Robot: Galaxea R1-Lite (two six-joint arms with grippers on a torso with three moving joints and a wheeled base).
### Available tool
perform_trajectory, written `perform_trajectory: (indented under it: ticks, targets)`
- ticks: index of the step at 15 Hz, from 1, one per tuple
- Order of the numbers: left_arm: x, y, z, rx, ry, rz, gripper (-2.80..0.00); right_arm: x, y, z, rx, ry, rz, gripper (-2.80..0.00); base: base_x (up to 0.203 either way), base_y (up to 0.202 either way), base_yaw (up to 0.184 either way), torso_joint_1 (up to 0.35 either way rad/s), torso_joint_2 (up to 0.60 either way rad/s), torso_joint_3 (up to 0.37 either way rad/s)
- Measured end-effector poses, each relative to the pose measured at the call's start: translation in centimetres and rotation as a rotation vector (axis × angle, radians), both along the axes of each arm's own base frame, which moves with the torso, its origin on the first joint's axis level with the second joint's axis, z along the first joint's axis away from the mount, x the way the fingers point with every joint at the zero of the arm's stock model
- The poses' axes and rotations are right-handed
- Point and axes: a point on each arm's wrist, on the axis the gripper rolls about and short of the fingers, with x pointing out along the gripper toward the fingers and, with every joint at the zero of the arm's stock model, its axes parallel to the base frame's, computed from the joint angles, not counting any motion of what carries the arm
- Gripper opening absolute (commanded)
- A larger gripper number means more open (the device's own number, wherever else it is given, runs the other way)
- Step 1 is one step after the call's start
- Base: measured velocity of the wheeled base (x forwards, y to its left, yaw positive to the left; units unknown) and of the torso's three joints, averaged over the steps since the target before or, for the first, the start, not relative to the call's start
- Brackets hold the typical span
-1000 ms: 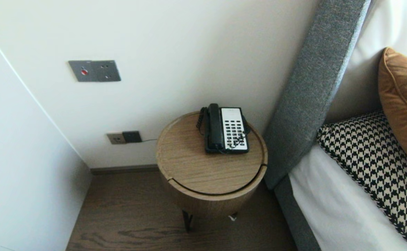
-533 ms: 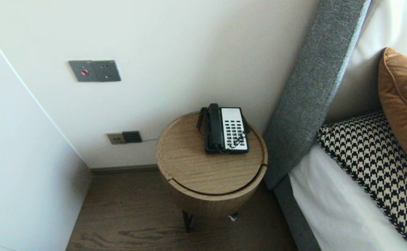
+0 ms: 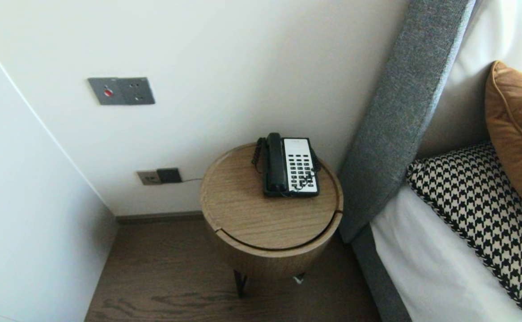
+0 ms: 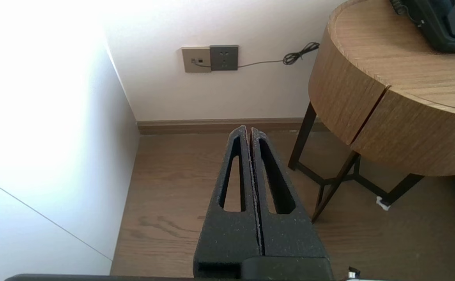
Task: Open the nightstand drawer
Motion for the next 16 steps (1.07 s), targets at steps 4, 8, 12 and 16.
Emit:
perform_trajectory:
  ticks: [4, 8, 12, 16]
  targets:
    - [0.0, 0.0, 0.0, -0.001, 0.000, 0.000, -2.80, 0.0, 0.0, 0.1, -0.004, -0.001, 0.000, -2.80, 0.000, 0.000, 0.000, 0.000, 0.00, 0.000]
    - [0.0, 0.0, 0.0, -0.001, 0.000, 0.000, -2.80, -0.4, 0.1, 2.1, -0.005, -0.015, 0.024, -2.80, 0.000, 0.000, 0.000, 0.000, 0.00, 0.000]
    - [0.0, 0.0, 0.0, -0.001, 0.000, 0.000, -2.80, 0.7, 0.1, 9.4, 0.003, -0.023, 0.057, -2.80, 0.000, 0.000, 0.000, 0.000, 0.00, 0.000]
    - [0.0, 0.0, 0.0, 0.000, 0.000, 0.000, -2.80, 5.8, 0.3, 16.6, 0.037, 0.052, 0.116, -2.80, 0.000, 0.000, 0.000, 0.000, 0.00, 0.000]
